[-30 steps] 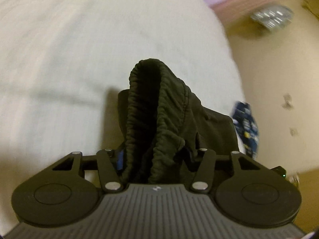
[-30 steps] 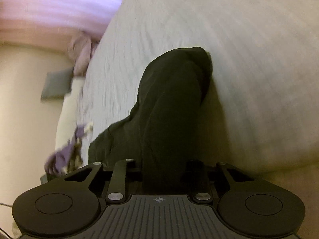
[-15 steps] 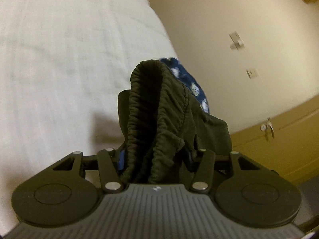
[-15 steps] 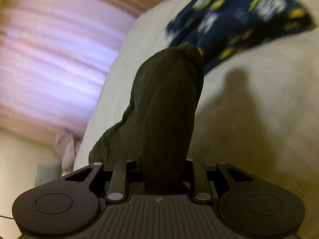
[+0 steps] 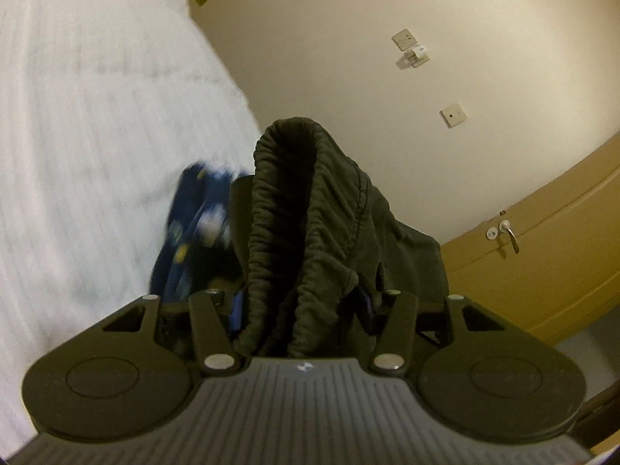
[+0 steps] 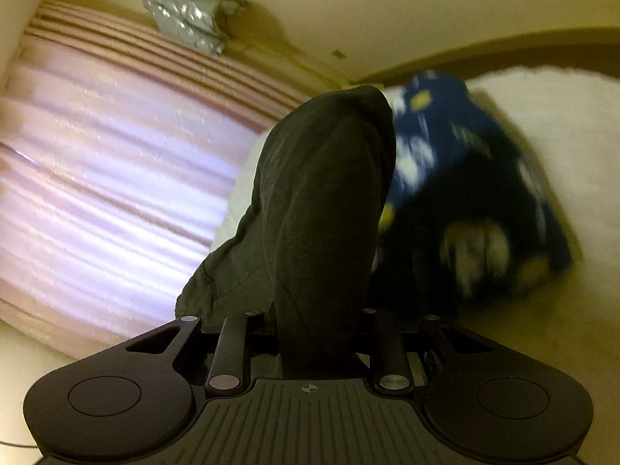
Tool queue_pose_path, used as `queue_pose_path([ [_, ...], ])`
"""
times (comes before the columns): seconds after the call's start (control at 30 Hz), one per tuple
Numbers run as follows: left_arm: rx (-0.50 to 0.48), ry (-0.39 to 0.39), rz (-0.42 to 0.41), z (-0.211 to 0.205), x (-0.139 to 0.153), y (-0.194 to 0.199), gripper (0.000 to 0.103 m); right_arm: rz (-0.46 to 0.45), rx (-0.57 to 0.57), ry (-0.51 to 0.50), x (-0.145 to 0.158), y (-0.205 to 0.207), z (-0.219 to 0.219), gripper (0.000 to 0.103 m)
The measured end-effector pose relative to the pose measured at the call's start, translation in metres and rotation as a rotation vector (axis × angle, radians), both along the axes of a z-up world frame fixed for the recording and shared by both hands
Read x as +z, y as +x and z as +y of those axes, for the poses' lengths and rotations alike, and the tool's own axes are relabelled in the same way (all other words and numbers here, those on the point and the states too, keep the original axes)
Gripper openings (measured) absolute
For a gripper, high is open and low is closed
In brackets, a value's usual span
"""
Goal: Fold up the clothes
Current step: 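Lift the folded trousers with both tools and carry them toward the navy garment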
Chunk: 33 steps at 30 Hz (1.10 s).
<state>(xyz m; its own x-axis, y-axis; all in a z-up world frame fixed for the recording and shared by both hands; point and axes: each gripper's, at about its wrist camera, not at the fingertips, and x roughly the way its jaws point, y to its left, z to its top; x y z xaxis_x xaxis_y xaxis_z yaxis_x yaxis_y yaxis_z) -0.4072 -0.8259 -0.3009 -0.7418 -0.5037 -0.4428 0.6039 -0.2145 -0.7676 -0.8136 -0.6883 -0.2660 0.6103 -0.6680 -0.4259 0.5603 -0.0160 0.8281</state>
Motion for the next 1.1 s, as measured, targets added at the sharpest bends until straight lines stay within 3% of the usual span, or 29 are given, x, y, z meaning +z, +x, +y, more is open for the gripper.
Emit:
queue_pose_path([
  [0.17, -0.005, 0.013, 0.004, -0.056, -0.006, -0.022, 0.047, 0.017, -0.008, -0.007, 0.002, -0.026, -0.058, 0.024],
  [0.37, -0.004, 0.063, -0.024, -0.095, -0.037, -0.040, 0.048, 0.033, -0.018, 0.047, -0.020, -0.045, -0.102, 0.025],
  [0.47, 0.016, 0.120, -0.067, -0.108, -0.062, -0.044, 0.050, 0.099, -0.042, 0.087, -0.042, -0.047, -0.120, 0.035],
  [0.5, 0.019, 0.124, -0.060, -0.108, -0.063, -0.042, 0.051, 0.137, -0.071, 0.112, -0.050, -0.046, -0.123, 0.045],
  [0.63, 0.008, 0.105, -0.067, -0.100, -0.059, -0.029, 0.053, 0.159, -0.181, 0.074, -0.053, -0.051, -0.105, 0.055],
  [0.73, 0.039, 0.065, -0.094, -0.085, -0.044, -0.010, 0.053, 0.228, -0.274, 0.036, -0.044, -0.057, -0.075, 0.062],
  [0.97, 0.075, 0.070, -0.056, -0.040, -0.035, 0.012, 0.051, 0.320, -0.319, -0.025, -0.031, -0.046, -0.019, 0.061],
  [1.03, 0.075, 0.031, -0.167, -0.035, -0.037, -0.001, 0.046, 0.376, -0.301, -0.048, -0.034, -0.032, -0.020, 0.061],
  [1.1, 0.102, 0.017, -0.226, -0.036, -0.043, -0.008, 0.051, 0.431, -0.284, -0.005, -0.042, -0.020, -0.027, 0.061],
])
